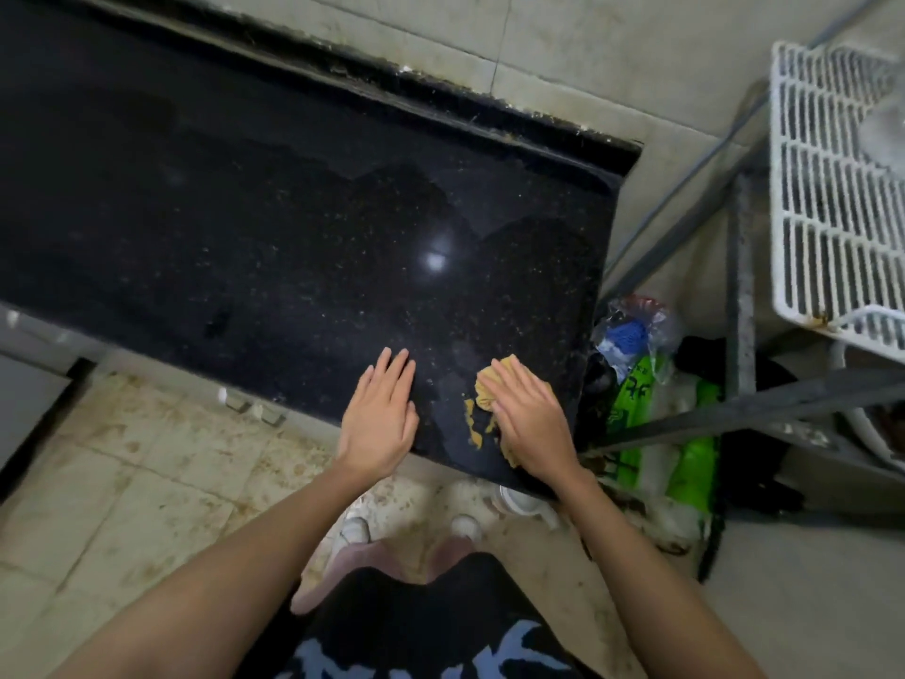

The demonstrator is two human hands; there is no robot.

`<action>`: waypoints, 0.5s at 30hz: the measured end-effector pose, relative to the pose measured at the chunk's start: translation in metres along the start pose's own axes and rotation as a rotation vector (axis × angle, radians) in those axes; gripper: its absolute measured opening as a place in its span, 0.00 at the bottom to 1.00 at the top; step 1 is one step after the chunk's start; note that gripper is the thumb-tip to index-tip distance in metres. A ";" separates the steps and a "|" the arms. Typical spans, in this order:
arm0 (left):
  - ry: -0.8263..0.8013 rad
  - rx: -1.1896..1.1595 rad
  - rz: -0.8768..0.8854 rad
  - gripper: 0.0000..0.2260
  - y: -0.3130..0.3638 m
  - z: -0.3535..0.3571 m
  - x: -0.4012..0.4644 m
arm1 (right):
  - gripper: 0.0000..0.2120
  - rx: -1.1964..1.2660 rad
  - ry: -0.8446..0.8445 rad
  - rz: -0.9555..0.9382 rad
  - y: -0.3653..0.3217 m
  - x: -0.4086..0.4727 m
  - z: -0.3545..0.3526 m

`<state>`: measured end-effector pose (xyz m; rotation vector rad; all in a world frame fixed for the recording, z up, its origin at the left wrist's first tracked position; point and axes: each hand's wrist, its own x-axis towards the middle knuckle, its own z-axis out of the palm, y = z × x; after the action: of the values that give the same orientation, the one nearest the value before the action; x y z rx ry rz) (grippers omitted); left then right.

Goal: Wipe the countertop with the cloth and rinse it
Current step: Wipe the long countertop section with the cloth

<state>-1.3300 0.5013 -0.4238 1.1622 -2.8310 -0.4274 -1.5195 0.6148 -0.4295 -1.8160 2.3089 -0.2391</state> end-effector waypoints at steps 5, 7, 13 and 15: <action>-0.046 0.138 0.158 0.25 -0.066 -0.019 0.005 | 0.25 0.025 0.133 0.329 0.001 -0.030 0.003; -0.070 0.183 0.205 0.25 -0.088 -0.022 0.006 | 0.26 0.013 0.176 0.509 -0.023 -0.025 0.009; -0.094 0.181 0.284 0.25 -0.106 -0.023 0.008 | 0.24 0.083 0.185 0.665 -0.106 0.023 0.024; -0.083 0.174 0.293 0.25 -0.106 -0.021 0.008 | 0.23 0.123 0.165 0.595 -0.132 0.039 0.032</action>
<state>-1.2602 0.4186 -0.4331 0.7452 -3.0951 -0.2185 -1.3961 0.5460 -0.4307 -1.0181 2.7477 -0.4319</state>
